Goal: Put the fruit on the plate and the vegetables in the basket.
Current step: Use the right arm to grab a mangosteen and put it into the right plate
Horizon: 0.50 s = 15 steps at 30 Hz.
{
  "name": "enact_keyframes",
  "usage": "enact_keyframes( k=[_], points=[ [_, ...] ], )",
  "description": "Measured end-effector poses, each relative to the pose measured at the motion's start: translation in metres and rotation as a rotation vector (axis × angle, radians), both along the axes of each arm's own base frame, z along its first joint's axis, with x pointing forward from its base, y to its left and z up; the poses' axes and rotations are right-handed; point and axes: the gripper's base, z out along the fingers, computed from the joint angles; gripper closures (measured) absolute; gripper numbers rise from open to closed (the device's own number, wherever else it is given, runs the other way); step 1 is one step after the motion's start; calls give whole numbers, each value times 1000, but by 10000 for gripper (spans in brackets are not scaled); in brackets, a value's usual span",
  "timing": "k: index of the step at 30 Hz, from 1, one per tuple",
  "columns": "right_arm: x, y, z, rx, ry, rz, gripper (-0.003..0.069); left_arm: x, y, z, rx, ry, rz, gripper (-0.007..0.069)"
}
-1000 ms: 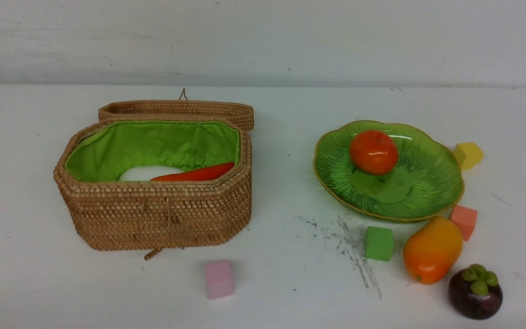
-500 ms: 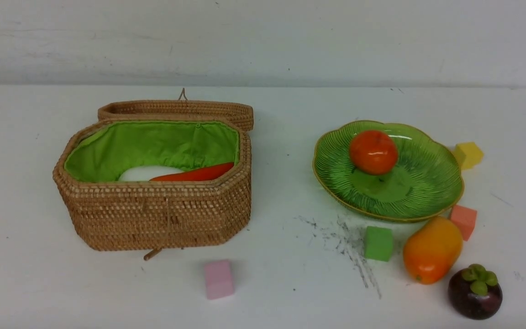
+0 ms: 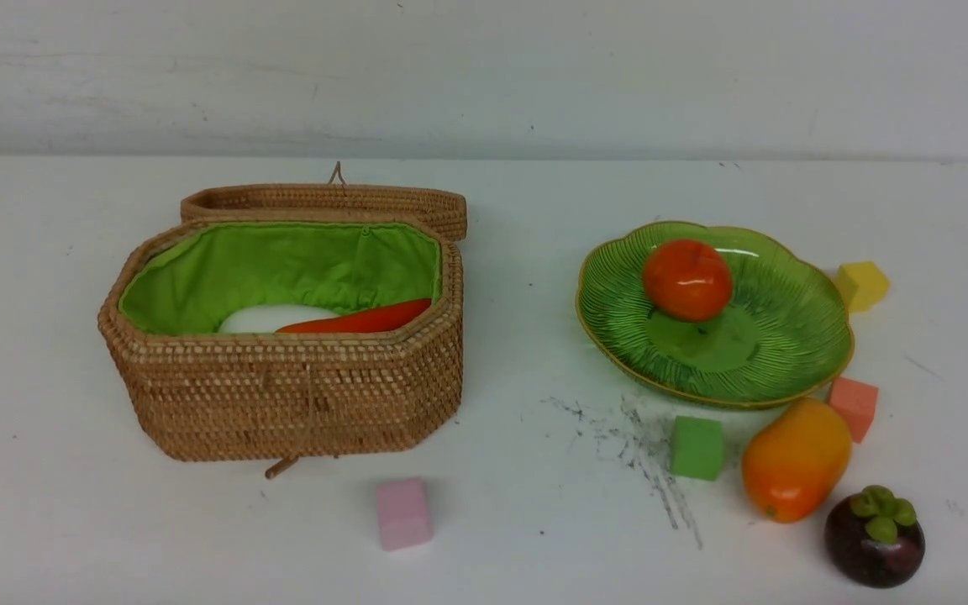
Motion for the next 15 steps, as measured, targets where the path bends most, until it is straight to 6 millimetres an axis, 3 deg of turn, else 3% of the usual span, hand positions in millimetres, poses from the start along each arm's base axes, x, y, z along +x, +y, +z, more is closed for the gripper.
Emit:
enact_keyframes(
  k=[15],
  points=[
    [0, -1, 1, -23, -11, -4, 417, 0, 0, 0, -2, 1, 1, 622]
  ],
)
